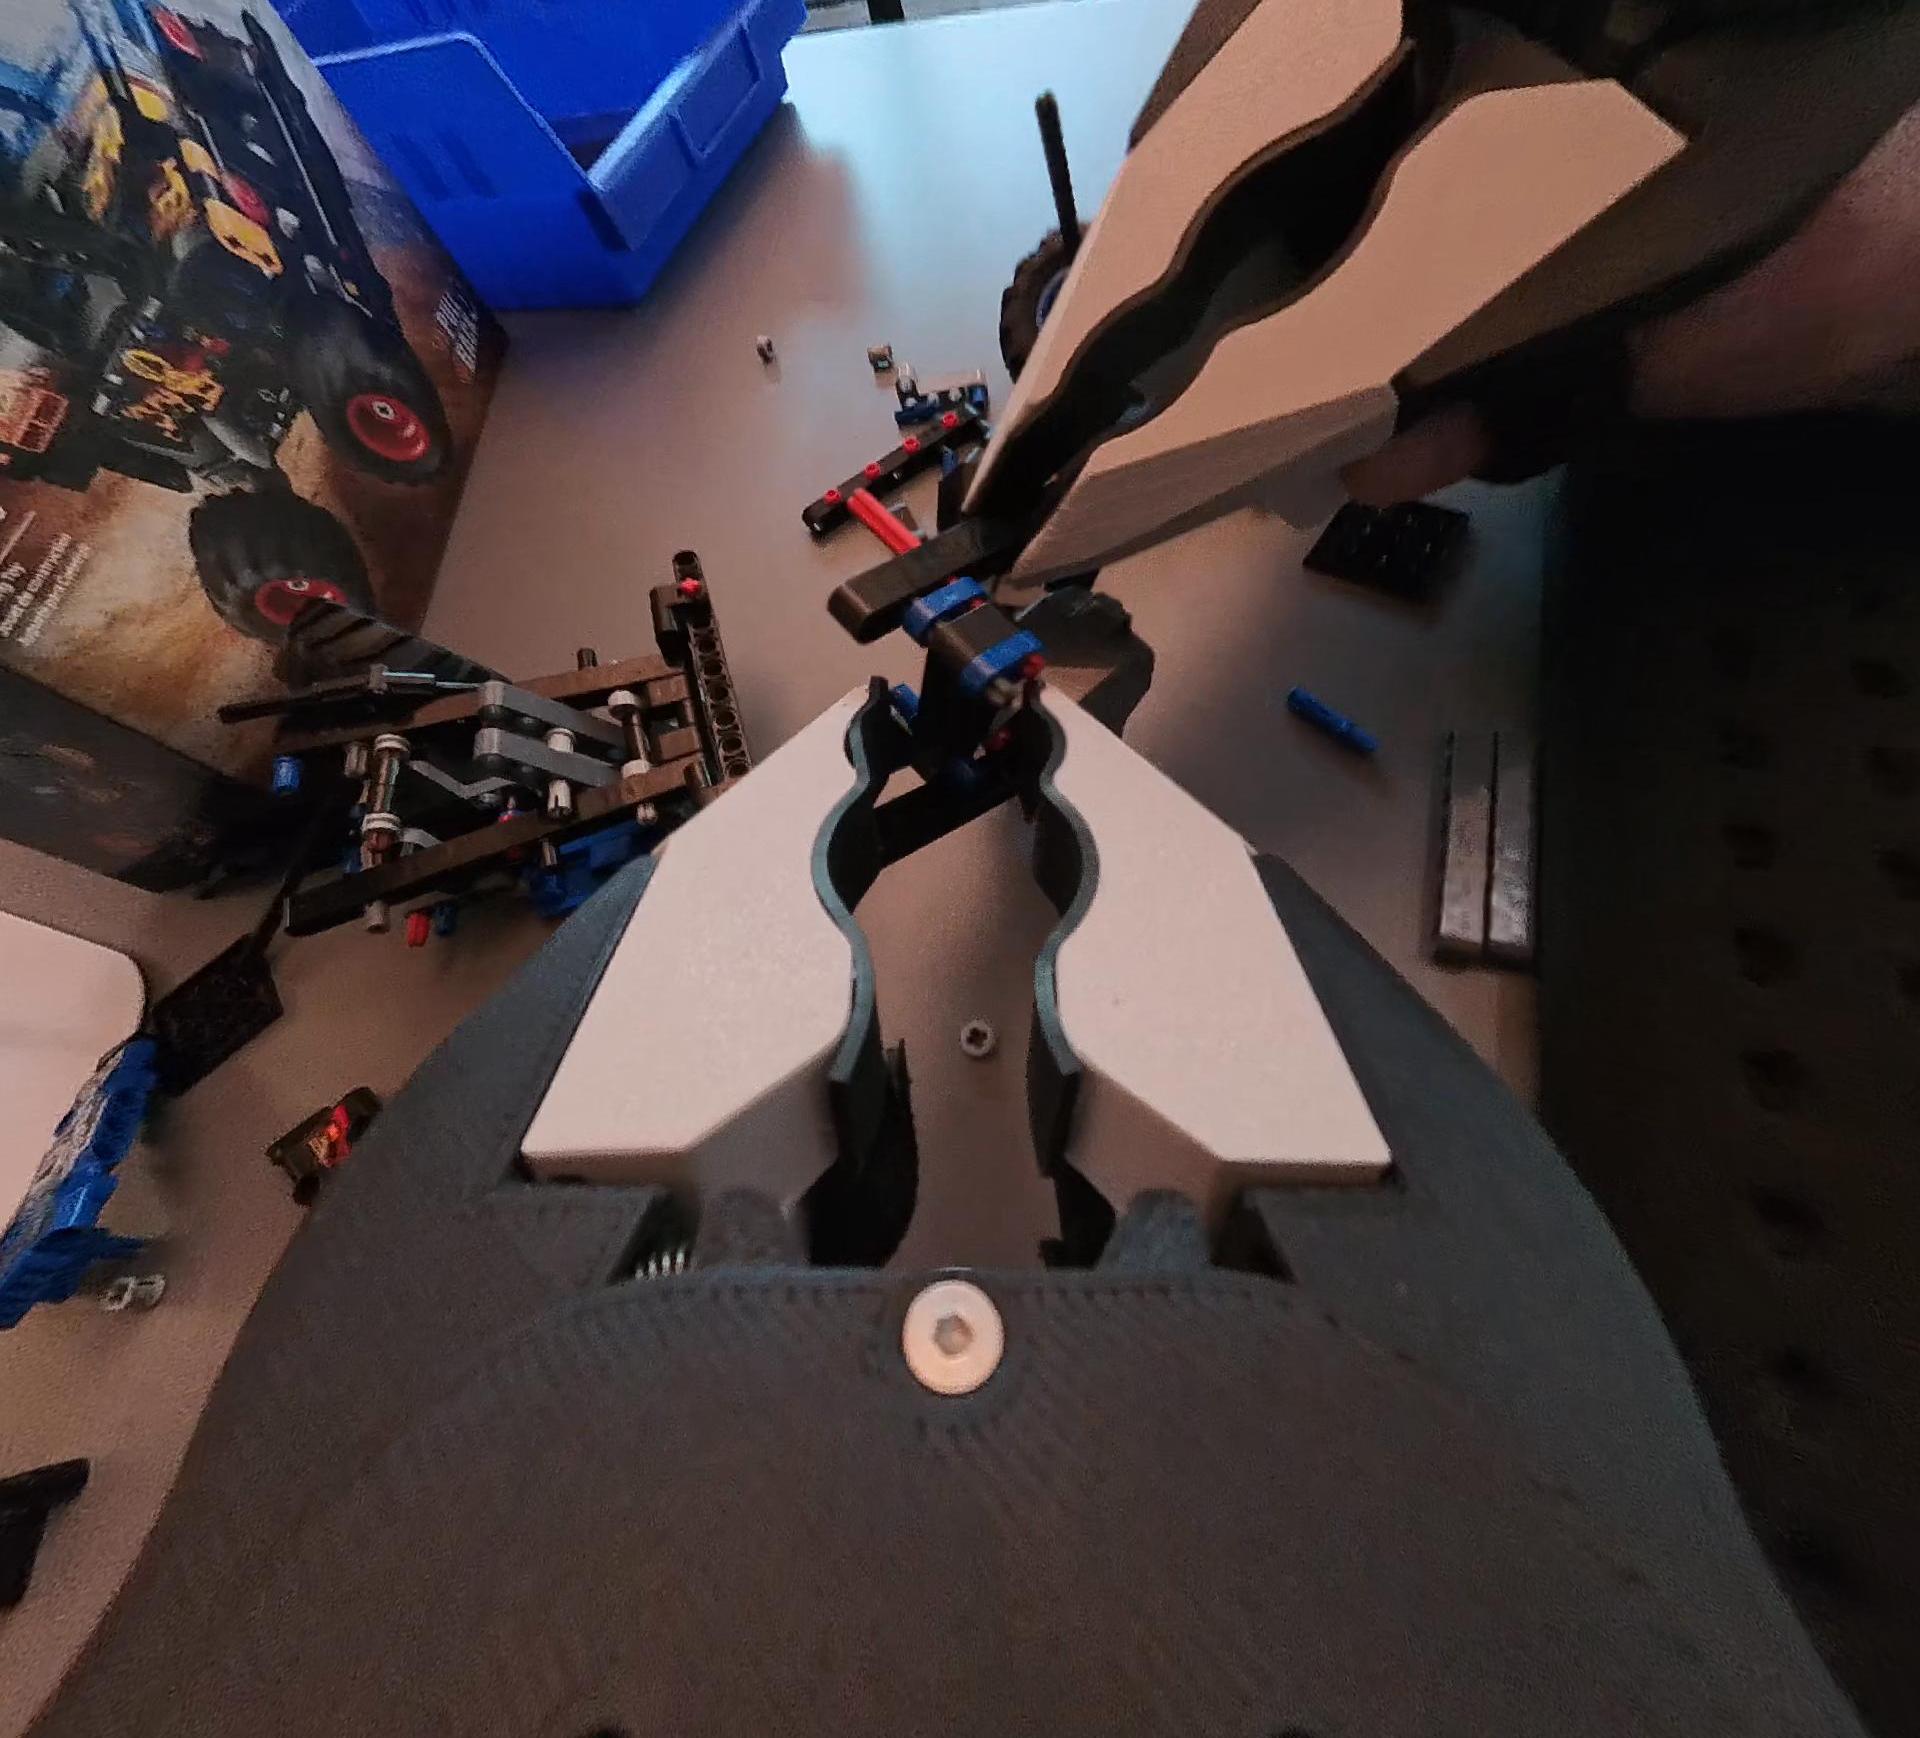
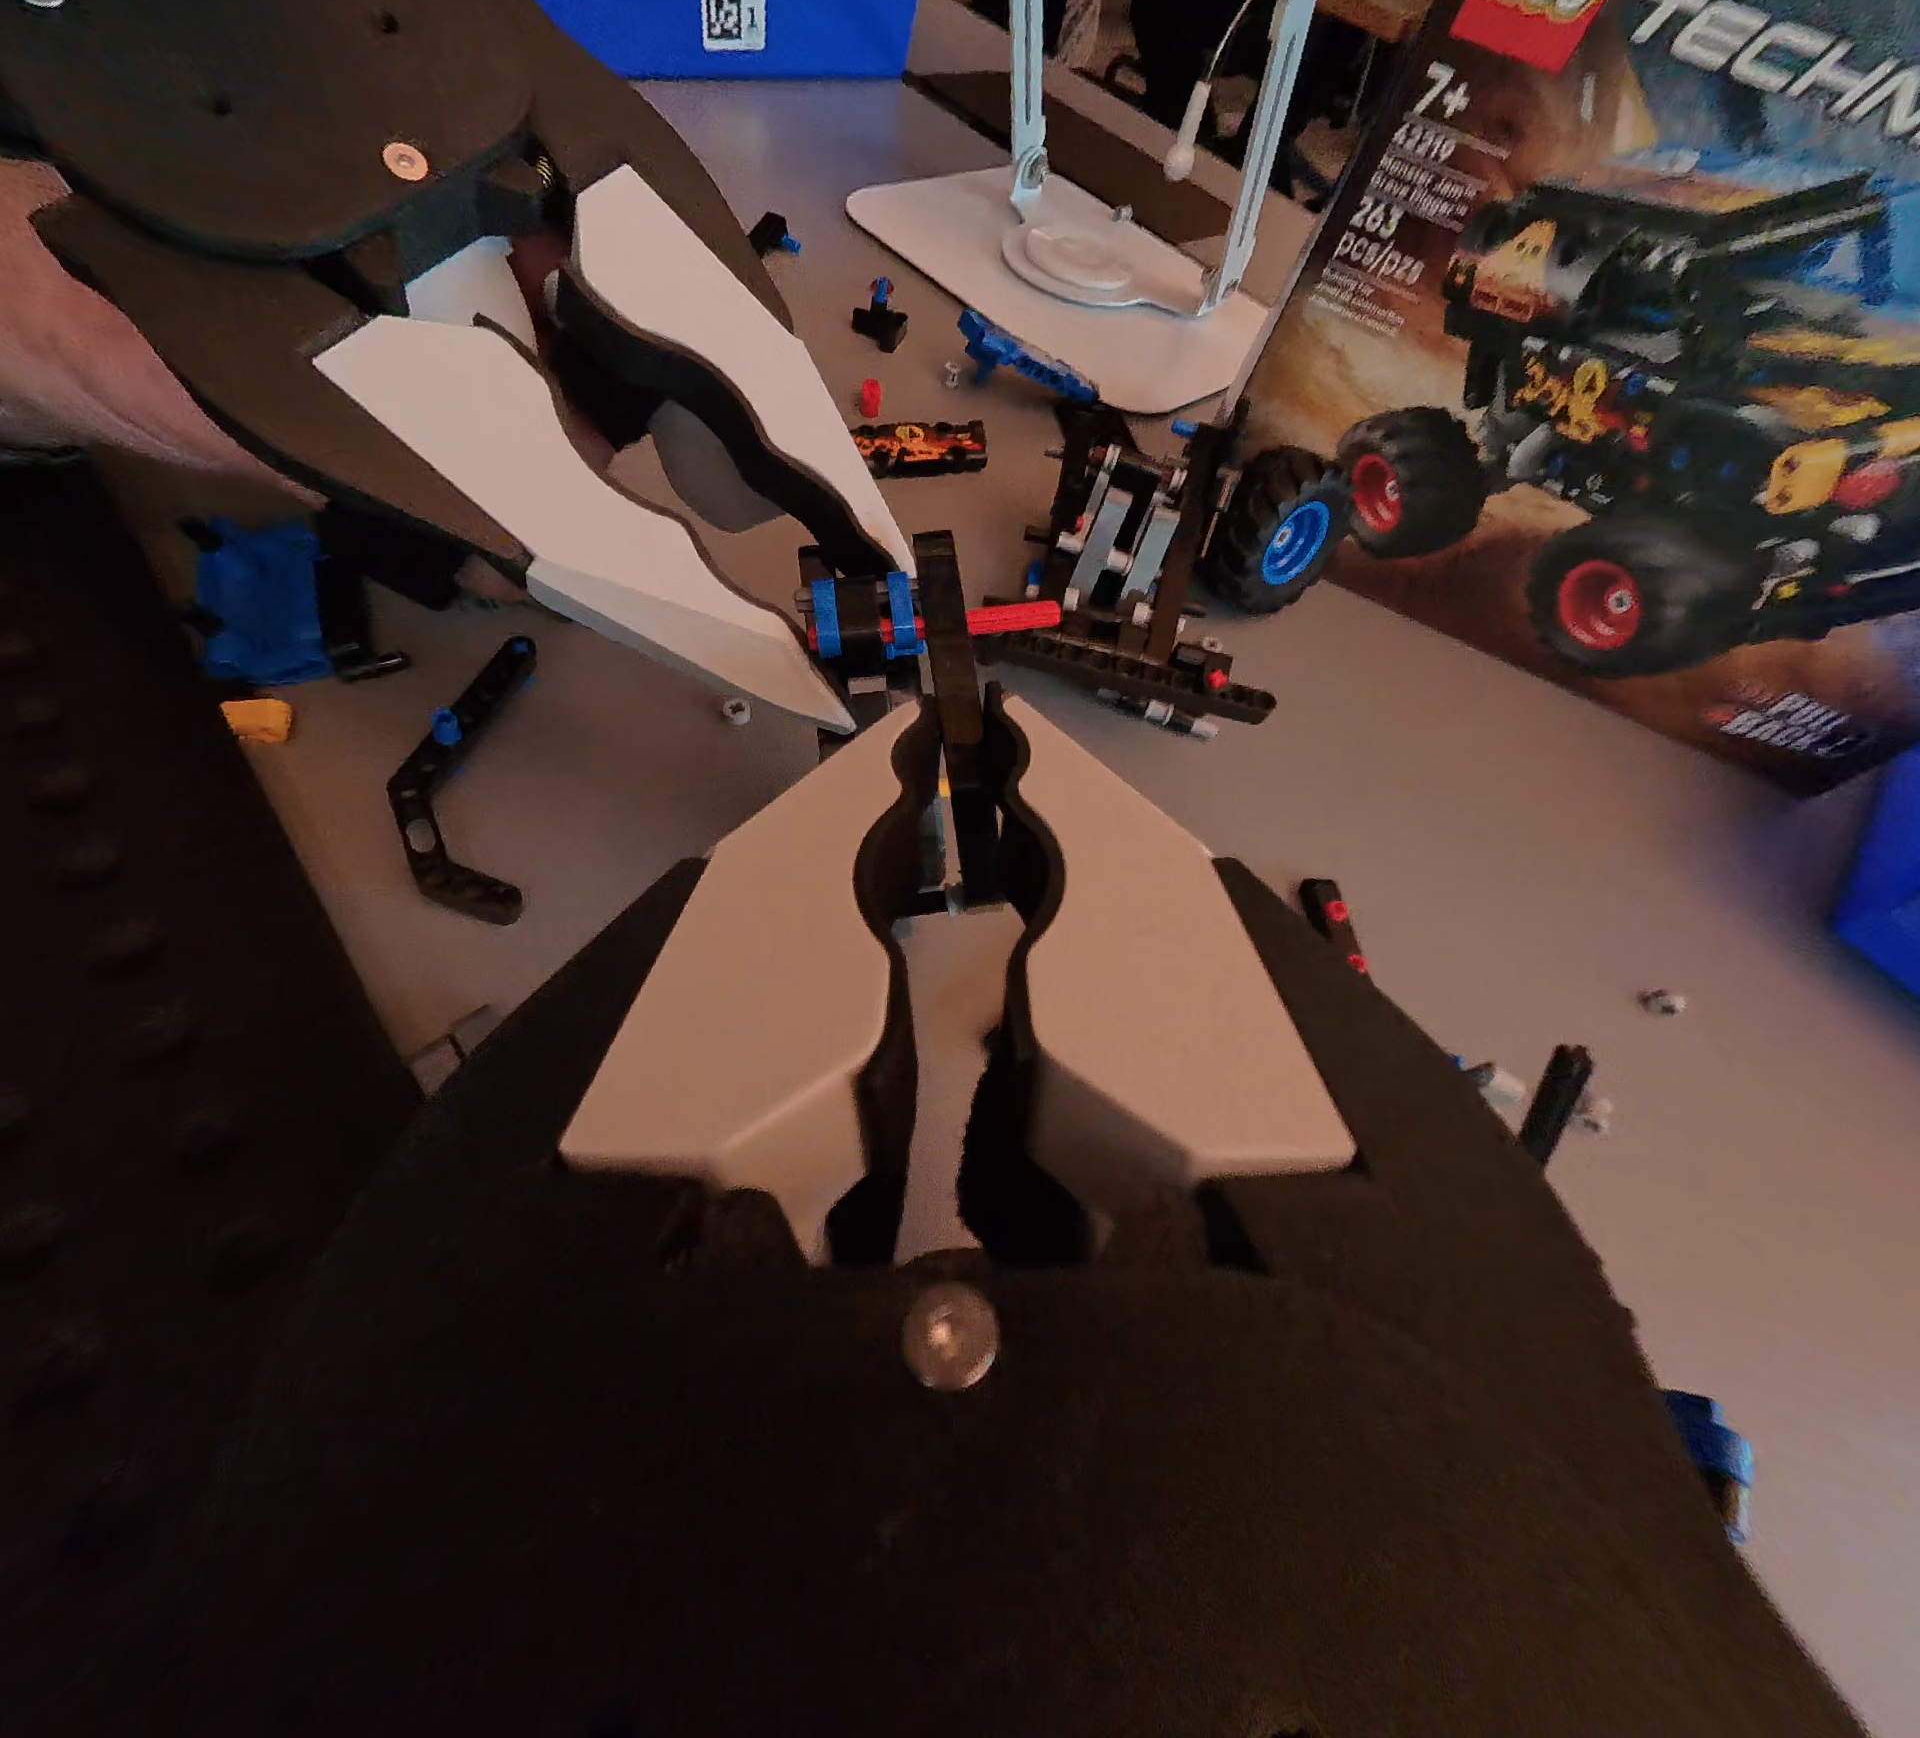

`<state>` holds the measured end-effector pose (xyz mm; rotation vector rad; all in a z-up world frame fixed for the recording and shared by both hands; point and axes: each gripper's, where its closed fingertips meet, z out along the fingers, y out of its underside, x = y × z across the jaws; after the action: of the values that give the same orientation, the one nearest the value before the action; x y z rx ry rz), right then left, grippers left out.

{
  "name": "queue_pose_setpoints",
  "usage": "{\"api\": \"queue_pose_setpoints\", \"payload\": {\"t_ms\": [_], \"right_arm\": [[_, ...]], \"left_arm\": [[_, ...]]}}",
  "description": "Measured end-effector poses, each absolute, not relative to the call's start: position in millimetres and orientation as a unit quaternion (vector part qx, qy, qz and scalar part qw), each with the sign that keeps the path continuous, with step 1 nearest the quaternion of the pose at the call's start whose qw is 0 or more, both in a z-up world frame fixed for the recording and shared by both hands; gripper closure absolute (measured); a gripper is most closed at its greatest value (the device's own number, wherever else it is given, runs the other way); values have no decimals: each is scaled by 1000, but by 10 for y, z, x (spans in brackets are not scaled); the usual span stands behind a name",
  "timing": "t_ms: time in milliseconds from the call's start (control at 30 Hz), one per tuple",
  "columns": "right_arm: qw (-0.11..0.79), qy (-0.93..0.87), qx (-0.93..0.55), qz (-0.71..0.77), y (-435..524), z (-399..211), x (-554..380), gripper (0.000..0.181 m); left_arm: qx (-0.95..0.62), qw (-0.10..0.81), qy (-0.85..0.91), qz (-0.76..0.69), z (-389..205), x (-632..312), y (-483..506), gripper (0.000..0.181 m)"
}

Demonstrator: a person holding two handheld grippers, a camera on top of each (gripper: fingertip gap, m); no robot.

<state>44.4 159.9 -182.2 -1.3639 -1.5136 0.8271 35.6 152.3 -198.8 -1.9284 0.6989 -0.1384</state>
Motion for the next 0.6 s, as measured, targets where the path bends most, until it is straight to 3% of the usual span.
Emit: {"api": "queue_pose_setpoints", "payload": {"t_ms": [200,333,600], "right_arm": [[466,-599,-566,321,1606,-1820,384,176],[476,-610,-559,298,1564,-1841,348,176],[516,-594,-533,311,1509,-1639,335,162]], "left_arm": [[-804,523,278,-54,-1998,351,1567,144],[-801,529,280,-14,-1996,274,1606,159],[-776,532,333,60,-1956,224,1603,167]]}}
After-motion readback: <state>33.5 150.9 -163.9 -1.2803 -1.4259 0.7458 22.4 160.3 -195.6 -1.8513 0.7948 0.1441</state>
